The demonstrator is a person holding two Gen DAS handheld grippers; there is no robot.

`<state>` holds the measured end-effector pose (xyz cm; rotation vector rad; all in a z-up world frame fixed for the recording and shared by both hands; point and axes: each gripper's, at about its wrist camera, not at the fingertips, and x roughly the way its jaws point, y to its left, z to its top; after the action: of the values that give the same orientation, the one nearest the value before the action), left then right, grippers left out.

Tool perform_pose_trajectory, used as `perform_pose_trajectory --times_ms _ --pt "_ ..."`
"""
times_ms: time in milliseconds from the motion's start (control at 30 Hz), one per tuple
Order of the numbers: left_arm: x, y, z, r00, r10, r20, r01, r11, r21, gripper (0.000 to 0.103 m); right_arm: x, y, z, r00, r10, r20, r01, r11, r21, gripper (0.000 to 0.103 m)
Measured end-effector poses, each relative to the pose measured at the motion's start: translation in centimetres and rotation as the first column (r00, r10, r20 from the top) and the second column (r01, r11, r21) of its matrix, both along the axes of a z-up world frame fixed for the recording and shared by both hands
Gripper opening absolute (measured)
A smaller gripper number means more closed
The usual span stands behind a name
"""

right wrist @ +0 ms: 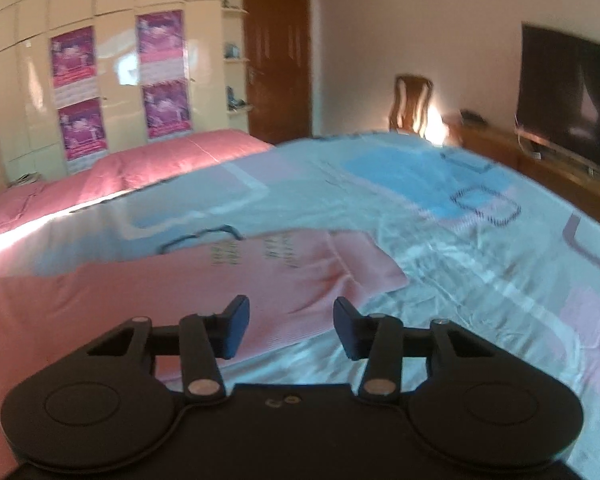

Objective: Fold small clothes
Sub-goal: 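Move the right tool to the sweatshirt sleeve cuff and grasp it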

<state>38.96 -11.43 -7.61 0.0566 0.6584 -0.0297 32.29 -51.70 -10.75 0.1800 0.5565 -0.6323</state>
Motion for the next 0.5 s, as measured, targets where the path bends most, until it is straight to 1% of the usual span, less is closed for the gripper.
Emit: perform_pose_trajectory --times_ms 67,133,300,400,500 --pt "0.7 -1.7 -0.2 1.0 -0.004 -0.022 0.004 1.0 -0.016 0.102 0.5 -2.5 -1.0 1.0 -0.022 0.0 0.022 0.999 0.029 0.049" --pt "1.1 -3.1 -0.5 0.999 -0.014 -0.042 0.014 1.0 -0.012 0.102 0.8 -4.7 -2.0 0.999 -0.048 0.01 0.047 0.996 0.072 0.051" --pt "1.8 -6.3 -1.4 0.995 -0.044 -0.093 0.042 0.999 -0.023 0.102 1.3 -9.4 -4.2 0.993 -0.11 0.03 0.101 0.972 0.213 0.051" --pt "2.3 -7.6 -1.8 0.992 -0.049 -0.118 0.047 0.999 -0.02 0.102 1.1 -11.2 -5.2 0.99 -0.125 0.064 0.1 0.948 0.301 0.051" --pt "2.7 -8.5 -2.0 0.99 -0.053 -0.131 0.052 0.999 -0.011 0.102 1.0 -12.2 -5.5 0.985 -0.123 0.121 0.074 0.934 0.349 0.051"
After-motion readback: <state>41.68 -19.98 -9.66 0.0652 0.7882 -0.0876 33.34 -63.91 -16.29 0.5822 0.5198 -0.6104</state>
